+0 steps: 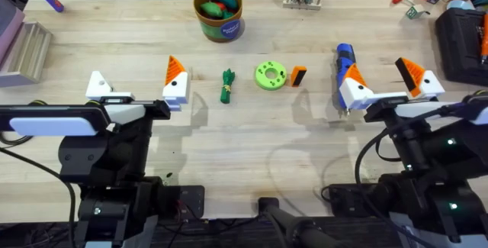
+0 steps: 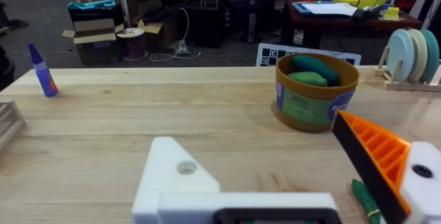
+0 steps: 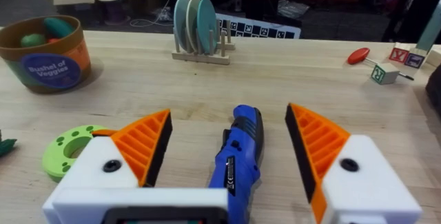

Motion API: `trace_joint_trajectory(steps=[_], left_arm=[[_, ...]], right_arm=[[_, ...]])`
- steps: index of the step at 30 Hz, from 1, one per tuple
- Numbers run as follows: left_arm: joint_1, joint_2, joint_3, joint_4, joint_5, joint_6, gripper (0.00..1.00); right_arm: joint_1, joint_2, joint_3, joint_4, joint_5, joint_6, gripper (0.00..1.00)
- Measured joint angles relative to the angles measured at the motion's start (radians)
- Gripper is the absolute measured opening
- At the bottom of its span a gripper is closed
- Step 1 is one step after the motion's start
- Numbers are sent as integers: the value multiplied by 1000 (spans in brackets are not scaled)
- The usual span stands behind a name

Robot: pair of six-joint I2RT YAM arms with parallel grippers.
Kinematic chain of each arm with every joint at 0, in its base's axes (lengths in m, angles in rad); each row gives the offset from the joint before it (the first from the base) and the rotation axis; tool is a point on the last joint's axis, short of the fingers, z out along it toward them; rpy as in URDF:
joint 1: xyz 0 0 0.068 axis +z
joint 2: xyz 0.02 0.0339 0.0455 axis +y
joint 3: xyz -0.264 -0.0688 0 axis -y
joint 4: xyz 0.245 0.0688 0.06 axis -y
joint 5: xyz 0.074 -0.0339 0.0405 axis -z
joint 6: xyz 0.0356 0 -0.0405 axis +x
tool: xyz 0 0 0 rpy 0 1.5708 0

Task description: Pick up the gripper from the table and insert it into the empty holder that is missing its gripper. Then pick up a screw, insert it into the mounting hole, and use the screwdriver to tighten it. Finally, clean up the table by picking up the vegetable and placing it into the bucket.

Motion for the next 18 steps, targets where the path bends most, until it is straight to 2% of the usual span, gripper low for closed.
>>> trace_joint_trajectory(steps=[13, 18], left_arm=[[0, 0, 0, 0, 0, 0, 987], [0, 0, 2, 0, 0, -3, 987]], right_arm=[[0, 0, 0, 9, 0, 0, 990], [0, 0, 0, 173, -8, 0, 990]])
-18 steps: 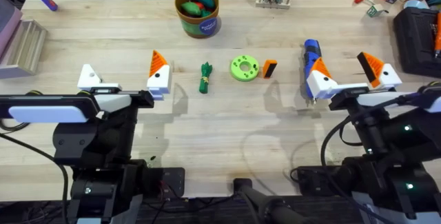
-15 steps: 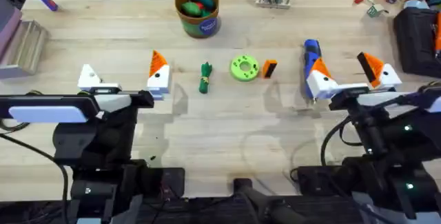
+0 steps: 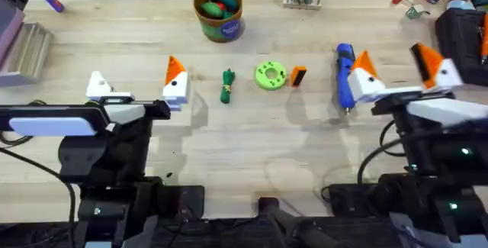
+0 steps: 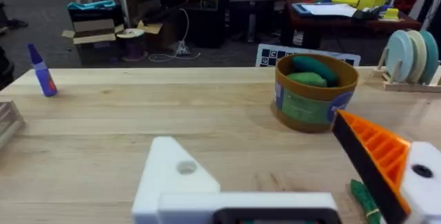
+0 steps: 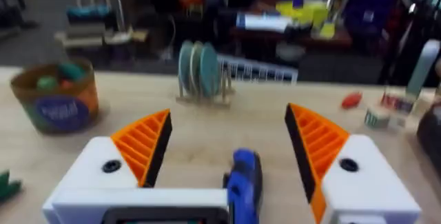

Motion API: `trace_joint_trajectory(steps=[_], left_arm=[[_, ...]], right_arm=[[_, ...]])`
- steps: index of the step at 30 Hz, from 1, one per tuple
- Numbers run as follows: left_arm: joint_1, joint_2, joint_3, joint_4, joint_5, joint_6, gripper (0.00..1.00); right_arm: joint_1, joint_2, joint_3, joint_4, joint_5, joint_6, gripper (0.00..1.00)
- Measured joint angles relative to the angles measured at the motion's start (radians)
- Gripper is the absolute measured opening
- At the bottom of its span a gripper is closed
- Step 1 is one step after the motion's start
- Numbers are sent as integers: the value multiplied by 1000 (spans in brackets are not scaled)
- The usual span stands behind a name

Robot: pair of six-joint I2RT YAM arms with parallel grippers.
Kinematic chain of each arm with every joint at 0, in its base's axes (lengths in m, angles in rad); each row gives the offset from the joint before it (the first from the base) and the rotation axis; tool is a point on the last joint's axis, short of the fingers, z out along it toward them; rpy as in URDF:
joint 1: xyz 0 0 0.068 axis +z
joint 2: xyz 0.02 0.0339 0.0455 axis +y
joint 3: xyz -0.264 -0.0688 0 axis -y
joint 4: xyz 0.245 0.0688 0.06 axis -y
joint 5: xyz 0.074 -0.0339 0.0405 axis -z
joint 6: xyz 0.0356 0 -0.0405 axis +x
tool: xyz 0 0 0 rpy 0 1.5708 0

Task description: Pick up the gripper from the table and insert it into the empty holder that is missing its gripper. Then pick up a screw, insert it into the mounting hole, and use the screwdriver to tighten it. Finally, clean up the table by picking up the vegetable and placing it into the bucket.

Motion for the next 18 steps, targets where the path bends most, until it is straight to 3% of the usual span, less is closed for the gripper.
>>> trace_joint_trajectory(steps=[5, 10, 18], left_arm=[[0, 0, 67, -20, -20, -5, 987], [0, 48, 232, -84, -60, -4, 985], [0, 389, 525, -279, -74, -4, 985]], right_arm=[[0, 0, 67, 3, 0, 0, 992], [0, 20, 252, -111, 0, 0, 991], [0, 253, 566, -413, -4, 0, 991]])
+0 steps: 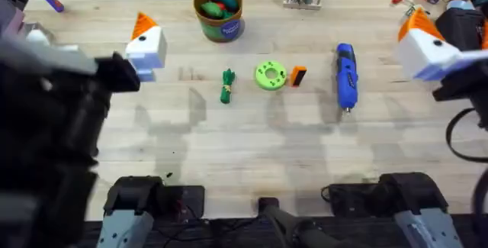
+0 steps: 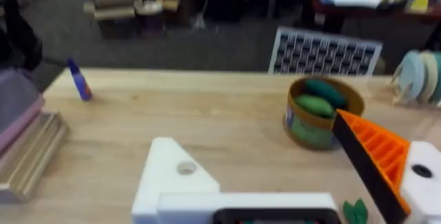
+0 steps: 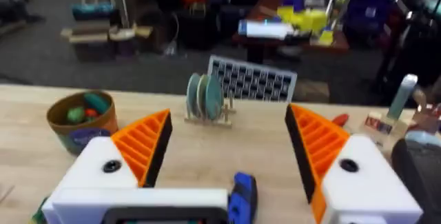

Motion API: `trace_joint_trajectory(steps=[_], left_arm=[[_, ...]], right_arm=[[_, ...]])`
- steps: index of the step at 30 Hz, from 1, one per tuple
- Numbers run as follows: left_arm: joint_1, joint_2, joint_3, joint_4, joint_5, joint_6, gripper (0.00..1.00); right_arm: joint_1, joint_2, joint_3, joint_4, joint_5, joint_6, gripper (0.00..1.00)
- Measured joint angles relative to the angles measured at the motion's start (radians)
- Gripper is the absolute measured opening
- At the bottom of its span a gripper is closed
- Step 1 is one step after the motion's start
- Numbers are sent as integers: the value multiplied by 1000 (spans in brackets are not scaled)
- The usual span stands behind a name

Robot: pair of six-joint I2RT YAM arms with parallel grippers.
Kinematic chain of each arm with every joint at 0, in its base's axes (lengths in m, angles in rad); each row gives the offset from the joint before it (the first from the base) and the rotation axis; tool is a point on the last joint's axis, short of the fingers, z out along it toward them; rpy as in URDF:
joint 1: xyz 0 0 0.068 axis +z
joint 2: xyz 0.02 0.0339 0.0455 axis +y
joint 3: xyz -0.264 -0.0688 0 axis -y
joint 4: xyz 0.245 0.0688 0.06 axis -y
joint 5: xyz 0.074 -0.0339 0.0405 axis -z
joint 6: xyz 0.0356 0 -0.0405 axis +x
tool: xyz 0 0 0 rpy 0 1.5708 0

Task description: Pick up the gripper from the table and insert it into the empty holder that is missing its gripper. Then pick up a screw, insert it into the mounting hole, and use the screwdriver to tighten it. Finally, clean up the table by picking up the vegetable and placing it into the bucket.

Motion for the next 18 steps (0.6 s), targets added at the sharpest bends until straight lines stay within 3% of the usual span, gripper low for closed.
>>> trace_joint_trajectory(steps=[10, 18], left_arm=[[0, 498, 392, -445, 29, 5, 985], [0, 735, 580, -677, 30, 6, 985]], right_arm=[[0, 405, 281, -375, -3, 0, 991], [0, 593, 365, -526, -3, 0, 991]])
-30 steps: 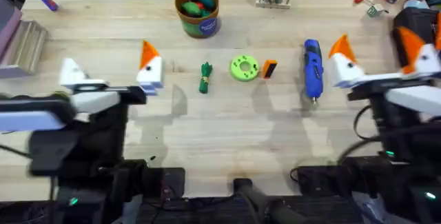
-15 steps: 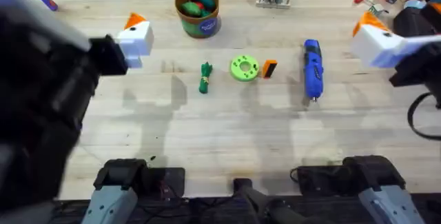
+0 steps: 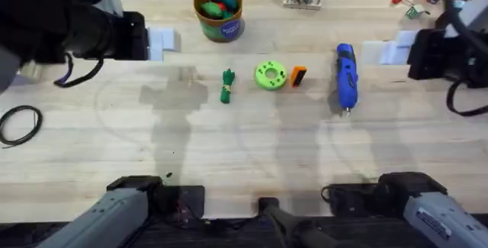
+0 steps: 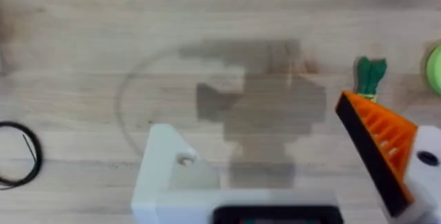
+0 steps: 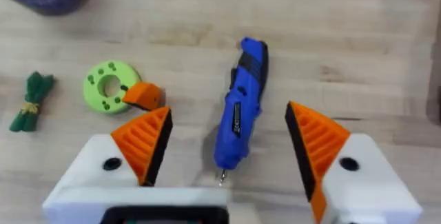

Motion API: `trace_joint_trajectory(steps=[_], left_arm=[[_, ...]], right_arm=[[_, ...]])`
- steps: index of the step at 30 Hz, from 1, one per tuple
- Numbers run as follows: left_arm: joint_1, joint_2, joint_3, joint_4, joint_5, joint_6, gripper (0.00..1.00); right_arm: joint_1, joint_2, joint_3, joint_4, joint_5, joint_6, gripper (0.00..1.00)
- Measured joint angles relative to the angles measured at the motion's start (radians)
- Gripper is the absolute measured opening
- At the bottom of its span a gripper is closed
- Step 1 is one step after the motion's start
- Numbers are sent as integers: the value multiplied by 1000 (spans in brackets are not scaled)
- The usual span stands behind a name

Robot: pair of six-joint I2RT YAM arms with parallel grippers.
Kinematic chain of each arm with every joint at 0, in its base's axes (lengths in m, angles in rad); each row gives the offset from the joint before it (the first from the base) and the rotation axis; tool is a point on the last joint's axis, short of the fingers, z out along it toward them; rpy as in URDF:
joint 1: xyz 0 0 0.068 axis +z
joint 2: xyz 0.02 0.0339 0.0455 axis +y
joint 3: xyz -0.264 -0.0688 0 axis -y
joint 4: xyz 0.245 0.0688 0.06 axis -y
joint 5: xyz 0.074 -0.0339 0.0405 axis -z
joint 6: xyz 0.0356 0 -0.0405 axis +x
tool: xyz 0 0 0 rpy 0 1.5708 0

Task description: Pick up the gripper from the table and insert it into the empty holder that is missing its gripper. Then pick up a screw, insert it into the mounting hole, and use the screwdriver to tighten it. Finally, clean up the table by picking up the vegetable and placing it into the bucket.

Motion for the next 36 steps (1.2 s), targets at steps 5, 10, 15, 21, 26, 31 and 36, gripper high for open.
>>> trace_joint_trajectory(steps=[5, 10, 15, 21, 26, 31, 36], left_arm=[[0, 85, 6, -30, -1, 0, 985], [0, 129, 6, -31, -1, 0, 985], [0, 133, 6, -32, -1, 0, 985], [-17, 133, 7, -45, -1, 0, 985], [-105, 133, 7, -76, -1, 0, 985], [-194, 133, 7, -83, -5, -34, 986], [-244, 138, 12, -108, -8, -80, 986]], right_arm=[[0, 30, 0, -13, 0, 0, 991], [0, 30, 2, -13, 0, 0, 994], [0, 30, 2, -13, 0, 0, 990], [0, 30, 2, -20, 0, 0, 991], [0, 30, 2, -43, 0, 0, 991], [0, 30, 2, -57, 0, 0, 991], [0, 30, 2, -57, 0, 0, 991]])
